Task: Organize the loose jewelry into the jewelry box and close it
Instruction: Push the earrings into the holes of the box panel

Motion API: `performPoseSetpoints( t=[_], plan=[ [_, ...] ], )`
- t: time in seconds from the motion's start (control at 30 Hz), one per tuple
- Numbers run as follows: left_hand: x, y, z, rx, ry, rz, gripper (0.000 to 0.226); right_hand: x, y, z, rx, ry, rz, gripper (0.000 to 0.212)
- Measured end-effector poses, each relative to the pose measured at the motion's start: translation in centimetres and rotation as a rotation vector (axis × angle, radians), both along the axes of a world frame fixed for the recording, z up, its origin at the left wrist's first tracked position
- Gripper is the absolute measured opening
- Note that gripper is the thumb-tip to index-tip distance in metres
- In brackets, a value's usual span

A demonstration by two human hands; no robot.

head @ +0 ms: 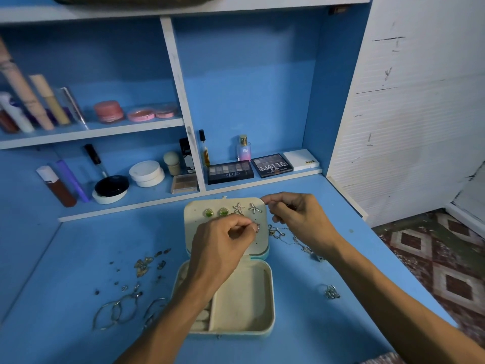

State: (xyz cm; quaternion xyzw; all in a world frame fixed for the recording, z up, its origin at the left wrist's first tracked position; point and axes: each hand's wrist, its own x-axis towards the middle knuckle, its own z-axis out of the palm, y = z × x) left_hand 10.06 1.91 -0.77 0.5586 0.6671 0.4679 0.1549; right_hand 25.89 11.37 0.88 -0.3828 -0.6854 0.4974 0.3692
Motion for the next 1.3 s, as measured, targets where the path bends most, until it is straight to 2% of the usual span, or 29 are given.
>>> performPoseSetpoints(
  t=[0.33,0.67,0.77,0.9,1.0,1.1,1.17,1.3],
  plan=[
    [0.3,-0.1,-0.7,0.112,0.082,0.027,0.008,0.0,-0.5,0.3,-0.055,0.054,0.007,0.024],
    [0.6,0.2,-0.1,0.123,0.148,0.109,0.007,0.0,-0.5,0.3,-0.098,0.070,0.018,0.022],
    [0.3,0.3,0.2,0.163,0.237,0.133,0.009,0.1,-0.5,0.3,-0.105,0.079,0.024,0.022],
    [0.1,0.5,0.2,0.247,0.469,0.229,0.021,0.1,-0.5,0.2,-0.108,0.079,0.029,0.021],
    [0.0,0.5,-0.2,0.262,0.613,0.315,0.041,0.2,-0.5,0.2,-0.103,0.087,0.039,0.021],
    [-0.5,0.7,0.1,0.255,0.718,0.284,0.057,0.3,-0.3,0.2,-0.118,0.110,0.056,0.021],
    [-1.0,1.0,0.3,0.250,0.763,0.225,0.056,0.4,-0.2,0.1,-0.127,0.121,0.072,0.020],
    [-1.9,1.3,0.4,0.244,0.732,0.148,0.046,0.8,0.1,0.1,-0.155,0.132,0.123,0.017]
  ],
)
